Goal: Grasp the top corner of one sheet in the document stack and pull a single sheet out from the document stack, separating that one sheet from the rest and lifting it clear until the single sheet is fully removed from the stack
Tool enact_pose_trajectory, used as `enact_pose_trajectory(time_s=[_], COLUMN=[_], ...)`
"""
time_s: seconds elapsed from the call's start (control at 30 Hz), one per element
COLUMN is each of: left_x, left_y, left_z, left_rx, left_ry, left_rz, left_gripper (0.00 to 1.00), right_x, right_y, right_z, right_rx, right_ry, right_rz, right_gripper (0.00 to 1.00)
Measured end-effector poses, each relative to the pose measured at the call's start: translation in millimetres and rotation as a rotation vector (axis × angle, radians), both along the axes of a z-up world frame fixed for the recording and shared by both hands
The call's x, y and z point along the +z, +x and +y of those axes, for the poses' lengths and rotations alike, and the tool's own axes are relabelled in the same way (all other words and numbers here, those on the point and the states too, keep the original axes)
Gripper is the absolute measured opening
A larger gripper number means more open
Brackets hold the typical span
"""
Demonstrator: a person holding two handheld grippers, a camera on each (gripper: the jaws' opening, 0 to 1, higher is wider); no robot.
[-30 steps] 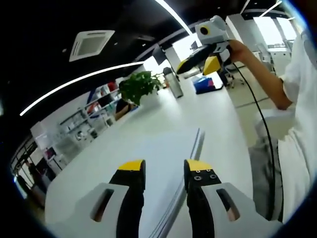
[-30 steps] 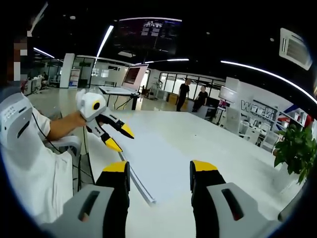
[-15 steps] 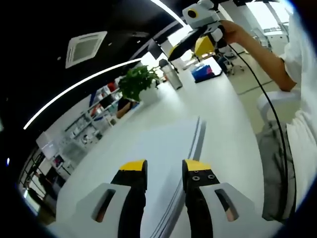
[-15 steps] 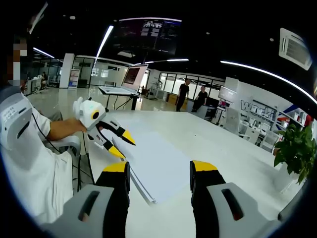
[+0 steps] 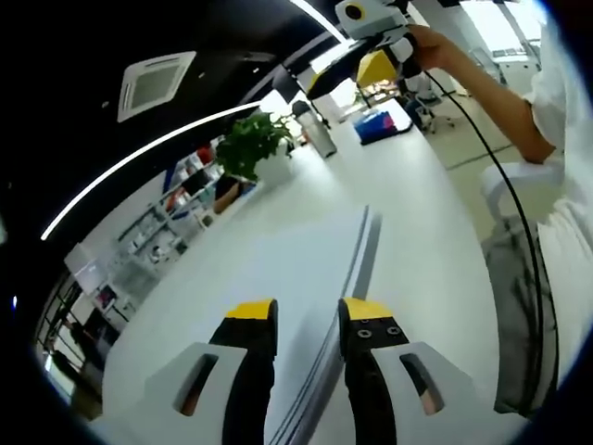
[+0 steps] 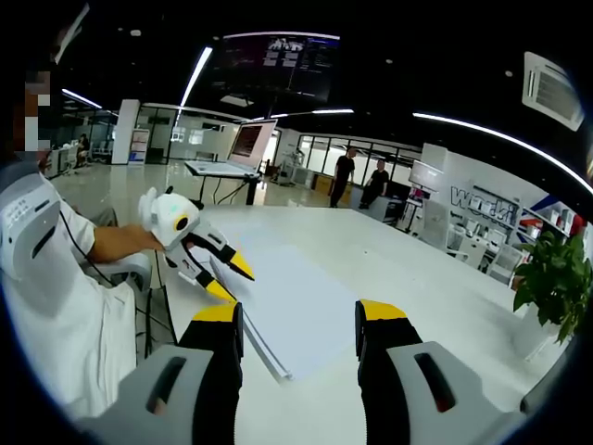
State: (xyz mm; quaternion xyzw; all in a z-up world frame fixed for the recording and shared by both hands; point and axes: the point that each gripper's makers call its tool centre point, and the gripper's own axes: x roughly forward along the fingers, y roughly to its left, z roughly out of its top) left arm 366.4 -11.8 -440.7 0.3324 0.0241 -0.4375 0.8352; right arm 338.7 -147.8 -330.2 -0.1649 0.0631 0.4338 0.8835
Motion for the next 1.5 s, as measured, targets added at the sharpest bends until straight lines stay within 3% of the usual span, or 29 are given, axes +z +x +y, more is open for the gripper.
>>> enact_pose_trajectory(time_s=[1.17, 1.23, 1.37, 1.5], left_x=[-7.4, -9.3, -12.9, -15.0], left_y=[2.5, 1.9, 3.9, 0.9], left_z=[4, 4, 5, 5], left_rx=[-0.001, -0.009, -0.018, -0.043], left_ry=[0.009, -0.019, -0.124, -0.183], left_rz=[0.045, 0.085, 0.218, 0.292], left_gripper=[0.27, 0.26, 0.22, 0.18], right_x=[-2.3, -2.5, -2.1, -2.3], right_y=[-1, -2, -2, -1], right_z=[2, 2, 2, 2], right_rx=[0.005, 0.006, 0.007, 0.004], right_ry=[-0.007, -0.008, -0.008, -0.007], right_rz=[0.003, 0.003, 0.001, 0.002], right_gripper=[0.48, 0.48, 0.48, 0.48])
